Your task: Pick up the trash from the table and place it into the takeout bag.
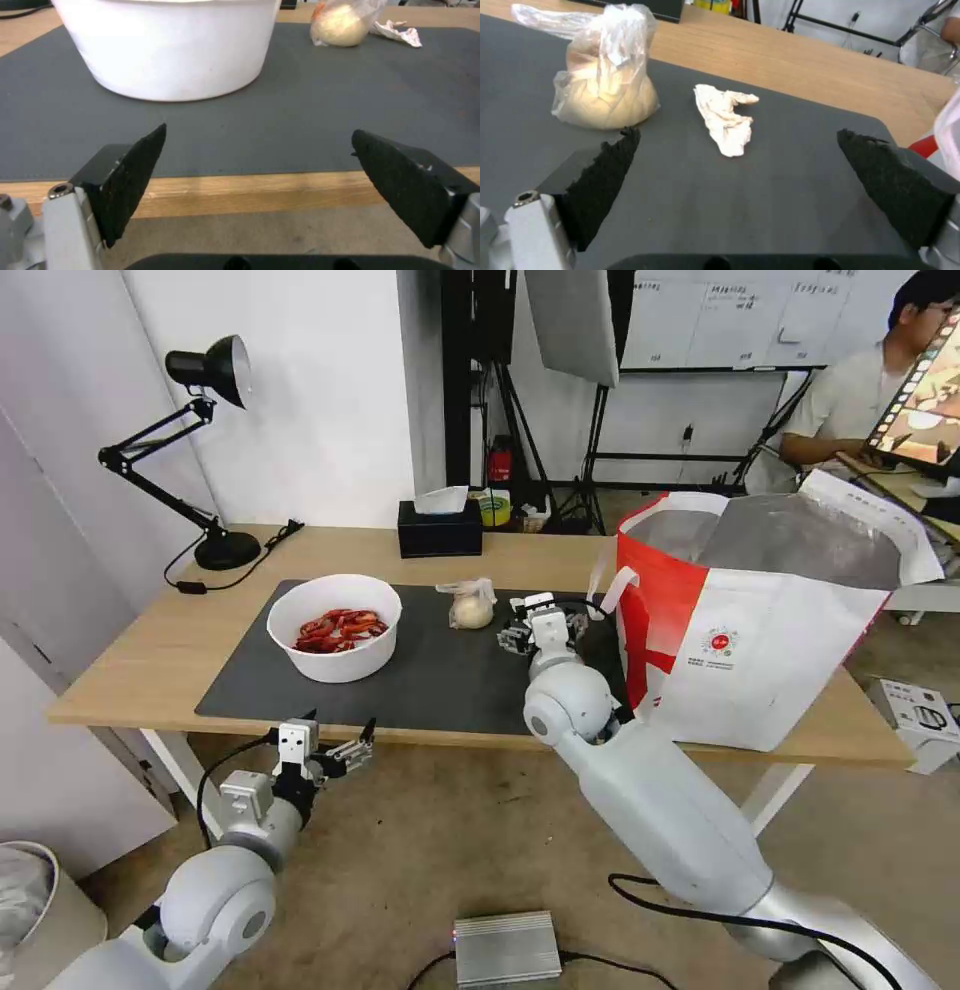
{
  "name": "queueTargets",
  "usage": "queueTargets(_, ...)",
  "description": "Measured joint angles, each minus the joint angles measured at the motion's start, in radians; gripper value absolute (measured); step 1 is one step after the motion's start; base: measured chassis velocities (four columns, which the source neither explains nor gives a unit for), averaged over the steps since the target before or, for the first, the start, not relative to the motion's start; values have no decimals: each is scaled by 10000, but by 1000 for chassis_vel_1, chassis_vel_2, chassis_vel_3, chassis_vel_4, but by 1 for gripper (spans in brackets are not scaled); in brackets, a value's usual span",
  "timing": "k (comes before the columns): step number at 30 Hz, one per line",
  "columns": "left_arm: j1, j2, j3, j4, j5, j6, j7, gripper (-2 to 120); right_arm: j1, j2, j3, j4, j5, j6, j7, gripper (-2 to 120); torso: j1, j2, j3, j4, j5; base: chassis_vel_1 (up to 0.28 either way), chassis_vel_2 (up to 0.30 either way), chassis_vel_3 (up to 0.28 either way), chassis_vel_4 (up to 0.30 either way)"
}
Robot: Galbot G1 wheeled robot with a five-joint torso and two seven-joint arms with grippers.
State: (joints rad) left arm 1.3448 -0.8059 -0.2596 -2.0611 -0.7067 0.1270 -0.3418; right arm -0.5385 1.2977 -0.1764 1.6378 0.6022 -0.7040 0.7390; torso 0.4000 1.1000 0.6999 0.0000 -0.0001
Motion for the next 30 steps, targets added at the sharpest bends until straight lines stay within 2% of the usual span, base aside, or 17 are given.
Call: queueTargets(30,-24,-145,80,157,-36,-59,43,100,1401,1296,-115,-1931,941,-117,1001,100,-1,0,1,1,0,0,0,0,0)
